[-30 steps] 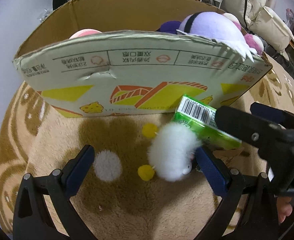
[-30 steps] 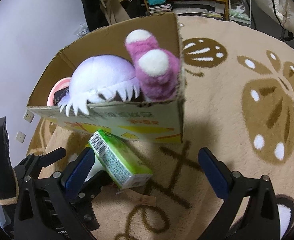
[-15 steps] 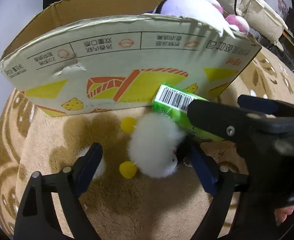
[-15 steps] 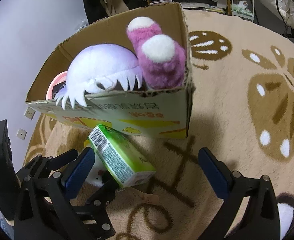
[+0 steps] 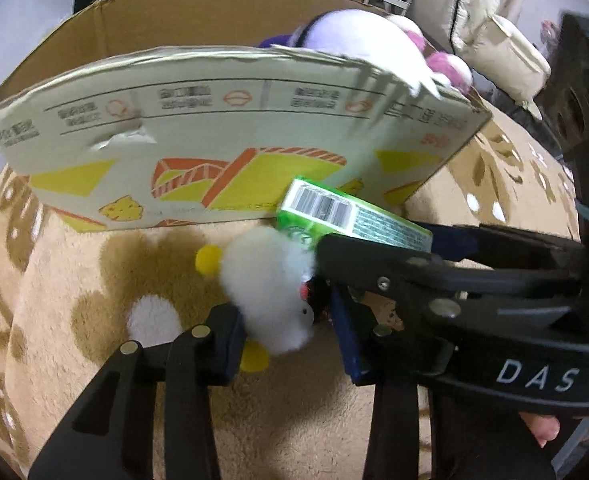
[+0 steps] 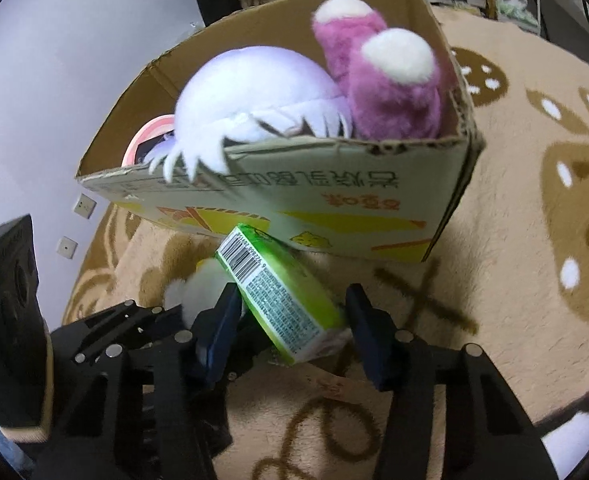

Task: Organize soft objects
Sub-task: 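Grasp the white fluffy plush with the left tool while the right tool grasps the green tissue pack, then lift the fluffy plush with the left tool while the right tool carries the green pack over the box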

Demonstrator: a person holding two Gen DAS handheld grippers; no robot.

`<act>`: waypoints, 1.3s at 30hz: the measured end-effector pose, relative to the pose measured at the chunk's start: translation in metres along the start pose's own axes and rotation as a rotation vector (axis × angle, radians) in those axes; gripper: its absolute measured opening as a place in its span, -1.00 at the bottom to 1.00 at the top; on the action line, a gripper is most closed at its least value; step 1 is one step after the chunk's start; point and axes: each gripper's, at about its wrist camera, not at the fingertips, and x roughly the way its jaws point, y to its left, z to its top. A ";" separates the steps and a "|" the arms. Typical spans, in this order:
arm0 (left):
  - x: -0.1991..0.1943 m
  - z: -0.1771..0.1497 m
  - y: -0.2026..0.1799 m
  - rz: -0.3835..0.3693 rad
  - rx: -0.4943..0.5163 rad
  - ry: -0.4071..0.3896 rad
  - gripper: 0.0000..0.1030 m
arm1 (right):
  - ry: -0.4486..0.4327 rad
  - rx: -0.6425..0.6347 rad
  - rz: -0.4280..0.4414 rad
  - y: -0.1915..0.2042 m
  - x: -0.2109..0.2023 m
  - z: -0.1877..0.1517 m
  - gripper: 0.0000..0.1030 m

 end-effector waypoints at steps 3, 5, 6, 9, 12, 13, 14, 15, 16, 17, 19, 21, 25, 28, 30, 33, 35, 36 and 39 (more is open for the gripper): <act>-0.007 -0.001 0.005 0.029 -0.012 -0.015 -0.28 | -0.011 -0.015 -0.015 0.003 -0.002 -0.002 0.08; -0.011 -0.002 0.006 0.064 -0.003 -0.029 -0.28 | -0.014 -0.002 -0.022 0.005 -0.001 -0.003 0.07; -0.013 -0.003 0.005 0.081 0.003 -0.035 -0.30 | -0.019 -0.002 -0.029 0.006 -0.003 -0.003 0.06; -0.019 -0.005 0.007 0.100 -0.004 -0.040 -0.33 | -0.046 -0.008 -0.061 0.006 -0.009 -0.006 0.01; -0.027 -0.008 0.007 0.145 -0.004 -0.048 -0.36 | -0.068 -0.009 -0.069 0.002 -0.019 -0.008 -0.06; -0.029 -0.009 0.007 0.150 -0.001 -0.053 -0.36 | -0.078 -0.009 -0.071 0.002 -0.022 -0.009 -0.07; -0.031 -0.009 0.008 0.154 0.003 -0.057 -0.36 | -0.084 -0.013 -0.073 0.002 -0.024 -0.009 -0.09; -0.033 -0.010 0.008 0.160 0.005 -0.061 -0.37 | -0.091 -0.019 -0.079 0.002 -0.025 -0.010 -0.09; -0.036 -0.011 0.009 0.170 0.005 -0.066 -0.37 | -0.096 -0.025 -0.086 0.002 -0.027 -0.011 -0.10; -0.038 -0.011 0.009 0.177 0.003 -0.072 -0.37 | -0.103 -0.028 -0.091 0.003 -0.029 -0.012 -0.11; -0.047 -0.014 0.014 0.196 -0.003 -0.090 -0.37 | -0.116 -0.021 -0.096 0.001 -0.035 -0.013 -0.12; -0.057 -0.016 0.018 0.227 -0.009 -0.112 -0.37 | -0.138 -0.012 -0.109 0.000 -0.042 -0.015 -0.14; -0.071 -0.018 0.024 0.235 -0.049 -0.137 -0.37 | -0.184 0.002 -0.126 -0.001 -0.058 -0.019 -0.16; -0.083 -0.021 0.022 0.261 -0.055 -0.170 -0.37 | -0.222 0.014 -0.148 -0.003 -0.072 -0.022 -0.17; -0.090 -0.021 0.019 0.268 -0.060 -0.191 -0.37 | -0.251 0.010 -0.159 -0.001 -0.081 -0.023 -0.18; -0.101 -0.021 0.014 0.296 -0.054 -0.228 -0.37 | -0.295 -0.005 -0.168 0.006 -0.093 -0.024 -0.19; -0.110 -0.021 0.012 0.316 -0.044 -0.256 -0.37 | -0.328 -0.015 -0.169 0.012 -0.104 -0.026 -0.19; -0.114 -0.021 0.011 0.321 -0.042 -0.267 -0.37 | -0.346 -0.020 -0.171 0.014 -0.110 -0.027 -0.19; -0.126 -0.020 0.008 0.342 -0.035 -0.309 -0.37 | -0.393 -0.039 -0.186 0.022 -0.127 -0.030 -0.19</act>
